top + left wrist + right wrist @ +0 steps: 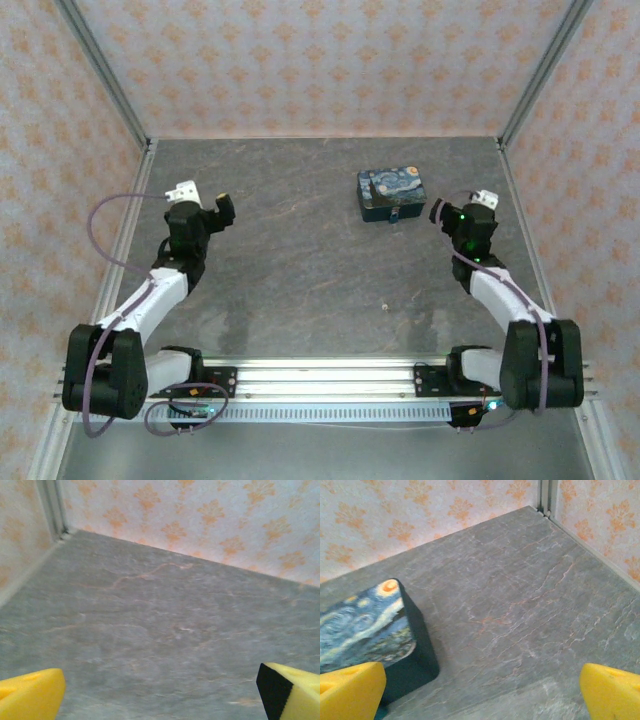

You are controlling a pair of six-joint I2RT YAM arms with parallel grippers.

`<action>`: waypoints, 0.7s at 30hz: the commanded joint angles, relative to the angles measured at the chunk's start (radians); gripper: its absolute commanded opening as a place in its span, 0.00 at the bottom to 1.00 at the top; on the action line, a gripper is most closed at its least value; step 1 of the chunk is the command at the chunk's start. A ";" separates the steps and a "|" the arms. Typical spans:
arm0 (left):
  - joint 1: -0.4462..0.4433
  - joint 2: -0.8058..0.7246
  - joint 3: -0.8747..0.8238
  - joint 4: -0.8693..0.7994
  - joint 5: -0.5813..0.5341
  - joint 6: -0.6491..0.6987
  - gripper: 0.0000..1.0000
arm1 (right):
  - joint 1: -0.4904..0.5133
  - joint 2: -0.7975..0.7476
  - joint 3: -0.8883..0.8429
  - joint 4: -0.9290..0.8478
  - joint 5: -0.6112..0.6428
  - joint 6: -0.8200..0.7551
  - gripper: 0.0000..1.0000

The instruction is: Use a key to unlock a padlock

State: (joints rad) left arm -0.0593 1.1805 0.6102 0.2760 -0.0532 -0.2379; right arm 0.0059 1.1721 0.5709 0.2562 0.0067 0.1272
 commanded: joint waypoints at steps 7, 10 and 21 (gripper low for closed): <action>-0.182 0.004 0.118 -0.270 0.247 -0.291 1.00 | 0.100 -0.144 0.153 -0.618 -0.239 0.246 0.86; -0.268 0.020 0.099 -0.235 0.295 -0.385 1.00 | 0.182 -0.140 0.173 -0.731 -0.261 0.270 0.79; -0.550 0.075 0.052 -0.112 0.241 -0.544 1.00 | 0.473 -0.137 0.040 -0.845 -0.241 0.420 0.62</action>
State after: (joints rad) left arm -0.5735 1.2430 0.6701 0.1055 0.2081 -0.7246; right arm 0.4377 1.0382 0.6678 -0.5327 -0.2481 0.4770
